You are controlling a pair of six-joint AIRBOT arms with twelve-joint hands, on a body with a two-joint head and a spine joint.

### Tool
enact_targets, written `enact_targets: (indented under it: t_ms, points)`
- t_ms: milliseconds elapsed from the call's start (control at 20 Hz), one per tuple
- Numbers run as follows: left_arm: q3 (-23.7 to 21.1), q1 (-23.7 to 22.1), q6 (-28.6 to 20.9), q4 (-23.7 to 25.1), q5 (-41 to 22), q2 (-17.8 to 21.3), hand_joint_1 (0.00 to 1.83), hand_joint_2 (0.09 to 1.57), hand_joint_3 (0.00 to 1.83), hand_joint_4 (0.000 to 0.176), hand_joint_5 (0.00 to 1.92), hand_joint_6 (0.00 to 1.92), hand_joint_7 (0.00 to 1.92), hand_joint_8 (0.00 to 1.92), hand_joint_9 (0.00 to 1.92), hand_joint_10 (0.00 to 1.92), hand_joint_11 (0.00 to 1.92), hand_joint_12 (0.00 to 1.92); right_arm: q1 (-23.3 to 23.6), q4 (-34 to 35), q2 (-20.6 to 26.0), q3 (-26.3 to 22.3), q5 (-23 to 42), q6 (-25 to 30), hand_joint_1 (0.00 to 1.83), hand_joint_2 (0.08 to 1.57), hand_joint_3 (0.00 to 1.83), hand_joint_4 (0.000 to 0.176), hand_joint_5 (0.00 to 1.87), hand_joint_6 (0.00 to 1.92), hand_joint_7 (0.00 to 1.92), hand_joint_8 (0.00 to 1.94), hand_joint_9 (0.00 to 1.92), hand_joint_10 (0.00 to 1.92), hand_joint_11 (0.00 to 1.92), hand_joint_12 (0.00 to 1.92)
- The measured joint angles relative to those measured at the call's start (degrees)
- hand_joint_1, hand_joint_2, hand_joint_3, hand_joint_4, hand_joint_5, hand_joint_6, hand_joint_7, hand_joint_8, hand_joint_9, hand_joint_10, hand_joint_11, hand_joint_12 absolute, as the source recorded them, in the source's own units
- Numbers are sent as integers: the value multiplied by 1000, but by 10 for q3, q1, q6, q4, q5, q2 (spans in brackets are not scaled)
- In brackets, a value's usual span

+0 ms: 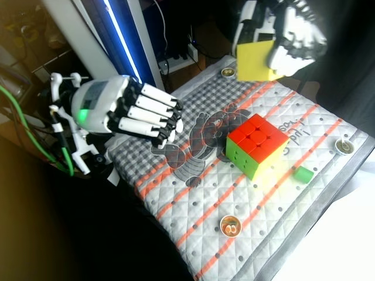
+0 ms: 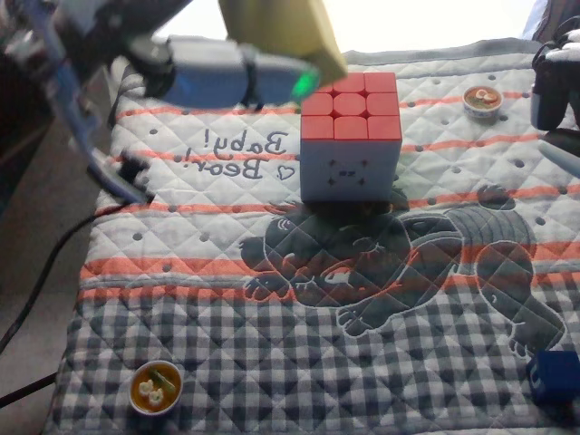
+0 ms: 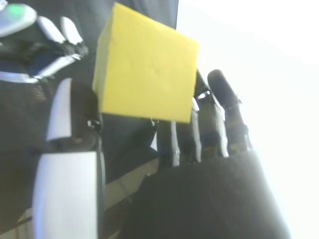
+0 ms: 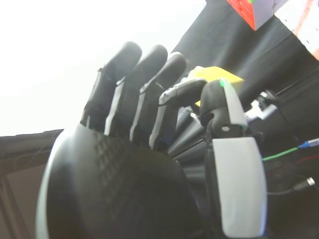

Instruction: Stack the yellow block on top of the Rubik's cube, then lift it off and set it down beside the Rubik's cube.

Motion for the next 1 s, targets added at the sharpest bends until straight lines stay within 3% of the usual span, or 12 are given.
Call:
enact_targets:
  t_ms: [50, 200, 350, 450, 500, 550, 650, 800, 850, 900, 950, 1000]
  points:
    - [17, -11, 0, 0, -16, -14, 1119, 1193, 0, 0, 825, 1234, 601, 649, 376, 822, 43, 1650, 0, -1, -1, 3, 1, 0, 1070, 1257, 2, 0, 711, 1402, 651, 1202, 522, 1463, 291, 1909]
    - [83, -33, 0, -6, -78, -70, 1112, 1204, 0, 0, 810, 1249, 607, 613, 429, 875, 234, 1573, 0, 1, -6, 5, -1, 0, 1069, 1256, 0, 0, 714, 1396, 635, 1211, 480, 1458, 237, 1915]
    - [129, -37, 0, -16, -129, -113, 1073, 1215, 6, 0, 789, 1291, 616, 568, 373, 823, 29, 1630, 1, -4, -9, 7, -6, 0, 1059, 1265, 3, 0, 699, 1415, 617, 1211, 457, 1461, 198, 1921]
    - [157, -38, 0, -19, -164, -138, 1075, 1215, 1, 0, 793, 1283, 611, 235, 261, 606, 0, 1461, 3, -6, -10, 12, -12, 0, 1055, 1269, 1, 0, 694, 1422, 602, 1235, 482, 1472, 305, 1899]
    - [168, -38, 0, -19, -173, -149, 1055, 1222, 3, 0, 780, 1300, 576, 138, 202, 477, 0, 1197, 5, -5, -10, 12, -16, 0, 1049, 1274, 2, 0, 685, 1434, 587, 1222, 481, 1446, 311, 1874]
    - [175, -38, 0, -19, -181, -157, 1036, 1229, 1, 0, 770, 1316, 567, 77, 196, 381, 0, 1061, 7, -5, -10, 12, -17, 0, 1046, 1273, 1, 0, 689, 1429, 589, 1209, 489, 1428, 331, 1852]
    - [190, -38, 0, -14, -206, -173, 1049, 1224, 0, 0, 780, 1299, 587, 49, 236, 365, 0, 1102, 9, -11, -13, 13, -20, 1, 1053, 1269, 0, 0, 696, 1415, 594, 1159, 487, 1381, 296, 1837]
    - [195, -38, -3, -12, -217, -180, 1048, 1201, 0, 0, 820, 1240, 532, 5, 207, 264, 0, 848, 9, -11, -13, 13, -22, 1, 1057, 1267, 0, 0, 696, 1412, 586, 1084, 442, 1356, 236, 1847]
    - [195, -38, -3, -11, -217, -181, 1021, 1203, 1, 7, 814, 1250, 535, 5, 199, 294, 0, 923, 9, -10, -13, 13, -22, 1, 1046, 1278, 3, 0, 676, 1441, 608, 1107, 468, 1379, 274, 1821]
    - [195, -38, -4, -10, -218, -181, 1014, 1201, 3, 19, 813, 1249, 569, 32, 136, 595, 0, 1225, 9, -10, -13, 14, -22, 1, 1045, 1279, 1, 0, 676, 1441, 623, 1129, 478, 1413, 292, 1816]
    - [195, -38, -4, -10, -218, -181, 974, 1213, 1, 75, 782, 1286, 586, 51, 85, 816, 0, 1502, 9, -10, -13, 14, -22, 1, 1042, 1279, 1, 0, 676, 1441, 628, 1138, 490, 1424, 312, 1823]
    - [195, -38, -4, -10, -219, -180, 880, 1107, 0, 51, 560, 401, 482, 7, 2, 714, 0, 1430, 9, -11, -13, 14, -22, 1, 1052, 1273, 0, 0, 688, 1425, 627, 1157, 504, 1435, 330, 1821]
